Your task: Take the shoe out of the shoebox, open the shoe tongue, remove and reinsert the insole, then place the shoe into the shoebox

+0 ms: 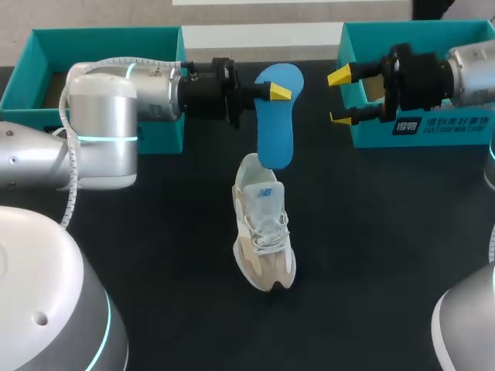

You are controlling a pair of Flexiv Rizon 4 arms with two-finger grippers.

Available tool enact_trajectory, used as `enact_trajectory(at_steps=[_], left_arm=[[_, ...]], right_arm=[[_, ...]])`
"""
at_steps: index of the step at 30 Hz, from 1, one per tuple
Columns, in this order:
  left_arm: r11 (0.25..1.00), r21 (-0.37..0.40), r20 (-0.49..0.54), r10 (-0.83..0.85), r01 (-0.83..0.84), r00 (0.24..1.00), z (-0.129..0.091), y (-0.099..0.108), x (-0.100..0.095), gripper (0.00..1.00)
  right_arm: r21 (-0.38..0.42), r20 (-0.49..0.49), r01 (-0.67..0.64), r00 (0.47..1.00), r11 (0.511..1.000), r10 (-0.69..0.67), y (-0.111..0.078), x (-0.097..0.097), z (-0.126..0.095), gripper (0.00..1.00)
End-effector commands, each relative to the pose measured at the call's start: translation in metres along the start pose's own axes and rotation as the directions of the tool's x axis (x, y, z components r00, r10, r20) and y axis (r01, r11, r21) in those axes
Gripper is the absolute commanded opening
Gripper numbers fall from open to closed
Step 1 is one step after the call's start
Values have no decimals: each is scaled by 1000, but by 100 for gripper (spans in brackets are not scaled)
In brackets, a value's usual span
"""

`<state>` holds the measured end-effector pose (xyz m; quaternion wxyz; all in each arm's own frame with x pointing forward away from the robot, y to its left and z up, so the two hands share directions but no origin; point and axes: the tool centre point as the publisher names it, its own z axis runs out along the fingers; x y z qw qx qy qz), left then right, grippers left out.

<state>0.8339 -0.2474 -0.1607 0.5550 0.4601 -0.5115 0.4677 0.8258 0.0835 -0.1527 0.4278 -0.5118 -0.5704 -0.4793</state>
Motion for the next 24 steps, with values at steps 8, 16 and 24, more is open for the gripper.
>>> enact_trajectory(at_steps=[8, 16, 24], left_arm=[[1000, 0, 1, 0, 0, 1000, 0, 0, 0, 0], [1000, 0, 1, 0, 0, 1000, 0, 0, 0, 0], [901, 14, 4, 434, -434, 901, -5, -9, 1, 0]], right_arm=[[-22, -28, 24, 999, 999, -24, -2, 4, 1, 100], [-22, -28, 24, 999, 999, -24, -2, 4, 1, 100], [-22, -28, 24, 999, 999, -24, -2, 4, 1, 100]])
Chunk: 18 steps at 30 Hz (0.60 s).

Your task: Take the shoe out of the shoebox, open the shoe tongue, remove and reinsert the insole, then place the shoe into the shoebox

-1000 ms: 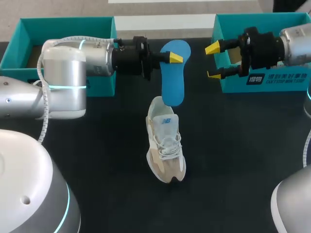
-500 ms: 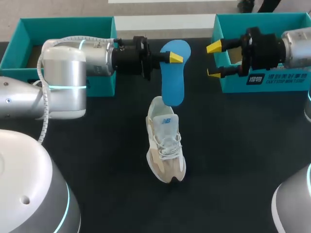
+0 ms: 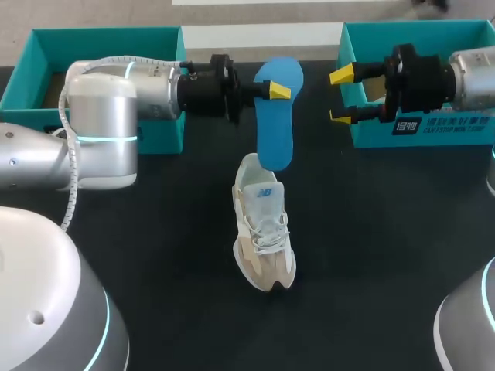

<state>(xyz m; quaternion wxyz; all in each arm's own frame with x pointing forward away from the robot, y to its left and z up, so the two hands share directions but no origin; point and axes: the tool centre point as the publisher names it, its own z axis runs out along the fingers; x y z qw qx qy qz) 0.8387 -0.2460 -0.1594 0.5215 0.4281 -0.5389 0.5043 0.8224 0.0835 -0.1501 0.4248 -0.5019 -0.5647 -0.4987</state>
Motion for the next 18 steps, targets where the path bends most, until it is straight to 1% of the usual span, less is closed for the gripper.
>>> enact_trajectory(at_steps=[1, 2, 3, 4, 5, 6, 7, 8, 9, 10, 12, 14, 15, 16, 17, 18], left_arm=[[917, 24, -26, 398, -397, 917, -4, -6, 2, 0], [889, 27, -47, 458, -457, 888, -5, -7, 6, 0], [837, 30, -32, 547, -547, 836, -5, -8, 9, 0], [765, 17, 2, 644, -644, 765, -5, -9, 10, 0], [735, 23, -14, 678, -677, 735, -4, -8, 12, 0], [682, 64, -6, 730, -728, 683, -4, -9, 16, 0], [652, 72, -9, 757, -755, 653, -4, -9, 19, 0], [613, 62, -1, 789, -787, 615, -4, -8, 21, 0], [512, 26, 39, 858, -859, 512, -4, -7, 20, 0], [463, 4, 45, 886, -887, 462, -4, -6, 19, 0], [359, -6, 72, 931, -933, 358, -5, -5, 19, 0], [182, -71, 108, 979, -981, 174, -6, -6, 18, 0], [77, -97, 123, 990, -992, 65, -7, -6, 17, 0], [-9, -121, 140, 990, -993, -26, -8, -7, 17, 0], [-65, -141, 143, 986, -988, -85, -9, -8, 16, 0], [-129, -140, 154, 977, -982, -150, -10, -9, 16, 0]], right_arm=[[0, 2, -1, 1000, 1000, 1, 1, 1, 2, 100], [0, 2, -1, 1000, 1000, 1, 1, 1, 2, 100], [0, 2, -1, 1000, 1000, 1, 1, 1, 2, 100], [0, 2, -1, 1000, 1000, 1, 1, 1, 2, 100], [0, 2, -1, 1000, 1000, 1, 1, 1, 2, 100], [0, 2, -1, 1000, 1000, 1, 1, 1, 2, 100], [0, 2, -1, 1000, 1000, 1, 1, 1, 2, 100], [0, 2, -1, 1000, 1000, 1, 1, 1, 2, 100], [0, 2, -1, 1000, 1000, 1, 1, 1, 2, 100], [0, 2, -1, 1000, 1000, 1, 1, 1, 2, 100], [0, 2, -1, 1000, 1000, 1, 1, 1, 2, 100], [0, 2, -1, 1000, 1000, 1, 1, 1, 2, 100], [0, 2, -1, 1000, 1000, 1, 1, 1, 2, 100], [0, 2, -1, 1000, 1000, 1, 1, 1, 2, 100], [0, 2, -1, 1000, 1000, 1, 1, 1, 2, 100], [0, 2, -1, 1000, 1000, 1, 1, 1, 2, 100]])
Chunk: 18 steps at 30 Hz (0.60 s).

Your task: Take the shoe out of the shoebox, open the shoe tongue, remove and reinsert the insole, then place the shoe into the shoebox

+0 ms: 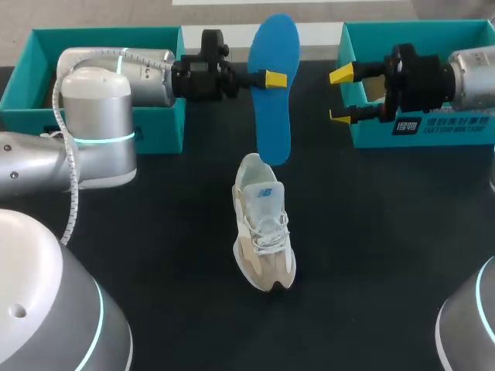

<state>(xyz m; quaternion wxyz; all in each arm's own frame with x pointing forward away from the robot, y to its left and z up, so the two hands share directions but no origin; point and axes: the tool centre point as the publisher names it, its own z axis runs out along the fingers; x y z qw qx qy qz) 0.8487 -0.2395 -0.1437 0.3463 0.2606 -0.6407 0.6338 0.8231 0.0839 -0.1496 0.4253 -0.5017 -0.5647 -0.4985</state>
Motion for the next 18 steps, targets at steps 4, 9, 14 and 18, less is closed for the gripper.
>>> enact_trajectory(at_steps=[4, 9, 14, 18], left_arm=[[411, -92, 207, 899, -907, 387, -3, -4, 6, 0], [411, -92, 207, 899, -907, 387, -3, -4, 6, 0], [411, -92, 207, 899, -907, 387, -3, -4, 6, 0], [411, -92, 207, 899, -907, 387, -3, -4, 6, 0]], right_arm=[[-1, 3, 0, 1000, 1000, 0, 0, 0, 1, 100], [-1, 3, 0, 1000, 1000, 0, 0, 0, 1, 100], [-1, 3, 0, 1000, 1000, 0, 0, 0, 1, 100], [-1, 3, 0, 1000, 1000, 0, 0, 0, 1, 100]])
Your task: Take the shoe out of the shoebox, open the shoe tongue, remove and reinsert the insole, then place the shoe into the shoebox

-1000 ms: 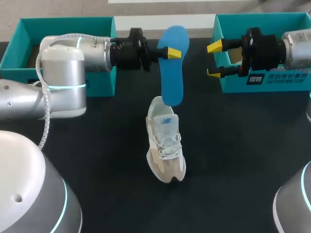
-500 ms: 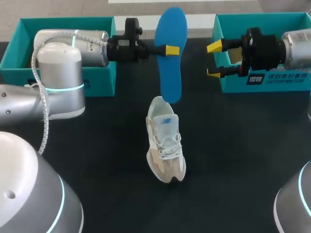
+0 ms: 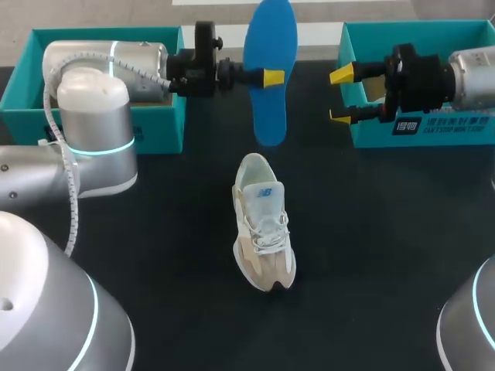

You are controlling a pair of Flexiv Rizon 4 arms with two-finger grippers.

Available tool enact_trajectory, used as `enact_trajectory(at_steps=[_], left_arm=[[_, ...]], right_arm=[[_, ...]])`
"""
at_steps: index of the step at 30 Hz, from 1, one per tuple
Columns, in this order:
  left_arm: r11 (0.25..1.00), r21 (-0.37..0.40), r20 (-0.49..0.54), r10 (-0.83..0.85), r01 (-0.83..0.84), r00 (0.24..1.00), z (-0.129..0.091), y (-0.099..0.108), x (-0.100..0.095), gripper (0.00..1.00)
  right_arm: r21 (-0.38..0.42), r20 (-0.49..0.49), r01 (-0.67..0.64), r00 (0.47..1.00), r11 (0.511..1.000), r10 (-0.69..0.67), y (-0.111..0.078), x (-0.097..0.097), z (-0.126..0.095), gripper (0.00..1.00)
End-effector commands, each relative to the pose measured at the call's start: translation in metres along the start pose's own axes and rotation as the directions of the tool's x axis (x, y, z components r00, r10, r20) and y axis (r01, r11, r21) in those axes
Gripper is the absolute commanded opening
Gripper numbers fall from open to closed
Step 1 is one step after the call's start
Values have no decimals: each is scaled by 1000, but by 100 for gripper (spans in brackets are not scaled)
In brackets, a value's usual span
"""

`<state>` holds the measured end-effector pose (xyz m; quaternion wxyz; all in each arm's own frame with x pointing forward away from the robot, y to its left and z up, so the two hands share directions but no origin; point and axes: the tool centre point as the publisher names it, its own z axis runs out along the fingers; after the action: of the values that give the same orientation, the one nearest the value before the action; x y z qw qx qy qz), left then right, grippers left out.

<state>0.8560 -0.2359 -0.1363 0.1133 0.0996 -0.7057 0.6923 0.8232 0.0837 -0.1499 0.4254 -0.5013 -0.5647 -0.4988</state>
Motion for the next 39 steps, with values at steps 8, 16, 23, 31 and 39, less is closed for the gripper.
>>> enact_trajectory(at_steps=[8, 16, 23, 31, 39], left_arm=[[734, 10, 132, 672, -679, 729, 0, 5, 3, 0], [353, -10, 100, 931, -936, 350, -4, 8, -10, 0], [-115, -45, 69, 991, -992, -118, -4, 11, -16, 0], [-299, -82, 37, 952, -951, -303, -6, 14, -14, 0], [-299, -82, 37, 952, -951, -303, -6, 14, -14, 0]], right_arm=[[-1, 4, -1, 1000, 1000, 1, 0, 0, 2, 100], [-1, 4, -1, 1000, 1000, 1, 0, 0, 2, 100], [-1, 4, -1, 1000, 1000, 1, 0, 0, 2, 100], [-1, 4, -1, 1000, 1000, 1, 0, 0, 2, 100], [-1, 4, -1, 1000, 1000, 1, 0, 0, 2, 100]])
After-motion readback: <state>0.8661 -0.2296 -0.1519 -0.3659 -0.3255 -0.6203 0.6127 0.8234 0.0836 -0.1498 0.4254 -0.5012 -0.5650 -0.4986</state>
